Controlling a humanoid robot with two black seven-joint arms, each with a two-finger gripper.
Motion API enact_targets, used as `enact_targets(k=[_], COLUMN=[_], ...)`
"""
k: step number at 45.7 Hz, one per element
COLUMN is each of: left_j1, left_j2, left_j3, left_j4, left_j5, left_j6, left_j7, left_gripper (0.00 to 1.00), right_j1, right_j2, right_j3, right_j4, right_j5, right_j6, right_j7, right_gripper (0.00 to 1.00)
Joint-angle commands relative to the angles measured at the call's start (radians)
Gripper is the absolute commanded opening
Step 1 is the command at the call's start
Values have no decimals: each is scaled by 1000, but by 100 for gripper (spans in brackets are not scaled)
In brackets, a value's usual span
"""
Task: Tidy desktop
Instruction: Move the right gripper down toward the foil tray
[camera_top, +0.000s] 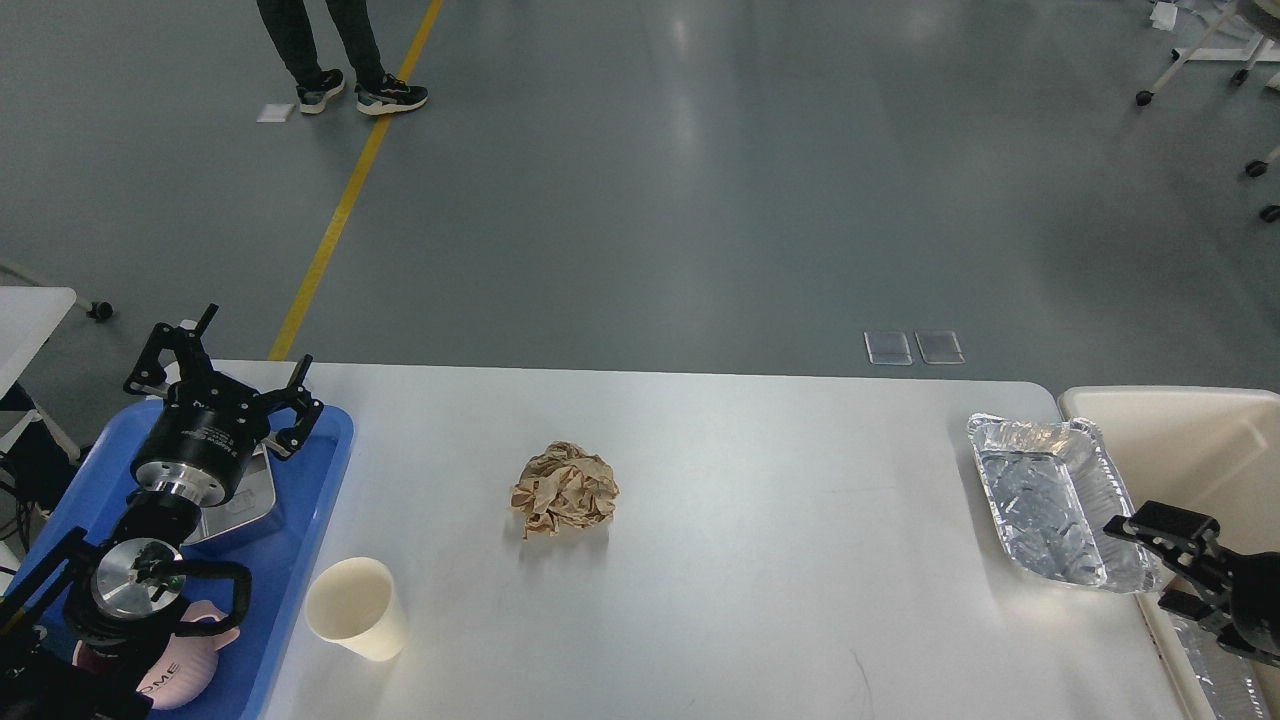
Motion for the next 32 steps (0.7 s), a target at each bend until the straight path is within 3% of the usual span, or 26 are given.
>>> enact_targets(k=[1, 20, 32], left_j1=[1, 6, 12], left_j2=[1, 12, 12], left_j3=[0, 6, 9], left_j4=[0, 0, 0], left_j5=[0, 0, 0], left_j6=[11, 20, 20], left_j7=[0, 2, 2], left_gripper=[97, 97, 97], right_j1=[-2, 27, 73], right_j2=[67, 299, 308], right_j3=[-8, -23, -24], right_j4=[-56, -323, -361], right_j5=[42, 157, 209], right_j6=[-12, -21, -20], right_j7=[-11, -12, -11], right_gripper=[100, 100, 100])
